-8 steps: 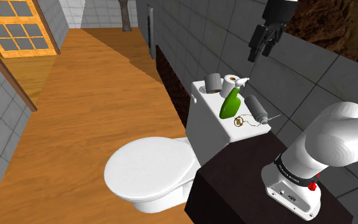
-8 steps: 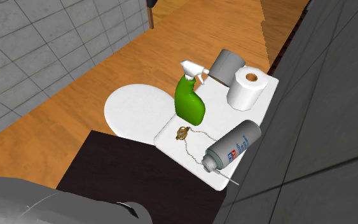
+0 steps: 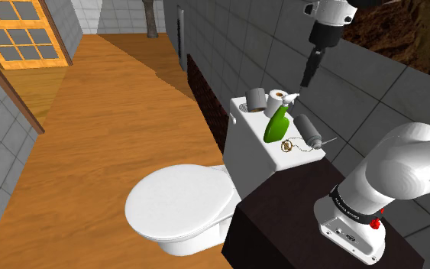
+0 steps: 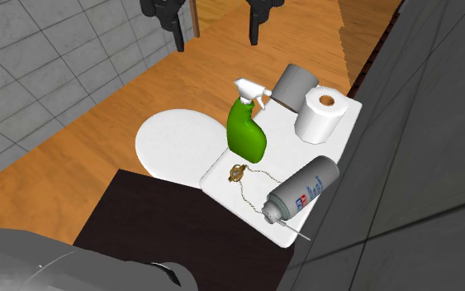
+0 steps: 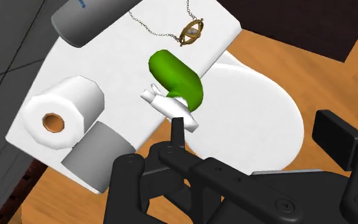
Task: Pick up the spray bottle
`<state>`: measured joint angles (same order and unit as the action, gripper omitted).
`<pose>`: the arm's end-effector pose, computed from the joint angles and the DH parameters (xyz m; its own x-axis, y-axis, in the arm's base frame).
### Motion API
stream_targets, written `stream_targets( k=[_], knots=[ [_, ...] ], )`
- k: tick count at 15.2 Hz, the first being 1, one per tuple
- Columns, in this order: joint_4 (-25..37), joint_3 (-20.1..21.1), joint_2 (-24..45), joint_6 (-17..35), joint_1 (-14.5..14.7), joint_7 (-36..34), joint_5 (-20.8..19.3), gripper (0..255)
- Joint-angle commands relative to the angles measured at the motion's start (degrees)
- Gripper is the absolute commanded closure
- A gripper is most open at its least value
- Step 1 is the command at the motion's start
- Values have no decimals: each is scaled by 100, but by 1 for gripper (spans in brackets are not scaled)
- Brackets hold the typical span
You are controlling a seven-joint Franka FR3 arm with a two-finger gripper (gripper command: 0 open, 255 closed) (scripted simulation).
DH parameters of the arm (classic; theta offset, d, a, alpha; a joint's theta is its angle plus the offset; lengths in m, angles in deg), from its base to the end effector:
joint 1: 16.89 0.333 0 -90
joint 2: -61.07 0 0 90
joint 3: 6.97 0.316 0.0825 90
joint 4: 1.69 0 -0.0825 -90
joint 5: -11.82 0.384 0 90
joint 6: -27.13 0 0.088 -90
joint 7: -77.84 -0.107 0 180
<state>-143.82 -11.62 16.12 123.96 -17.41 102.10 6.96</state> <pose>0.3121 -0.0409 0.5403 0.9332 0.3590 -0.0179 0.3594 -0.9330 0.0213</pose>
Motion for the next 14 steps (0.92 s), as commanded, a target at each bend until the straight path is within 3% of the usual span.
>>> stream_targets(
  k=[1,7,14],
  knots=[
    [-197,-178,281,439,340,964,-218,0],
    [-477,-611,1121,1716,519,3248,-753,0],
    [-886,-671,1319,2322,495,3192,-821,0]
  ],
)
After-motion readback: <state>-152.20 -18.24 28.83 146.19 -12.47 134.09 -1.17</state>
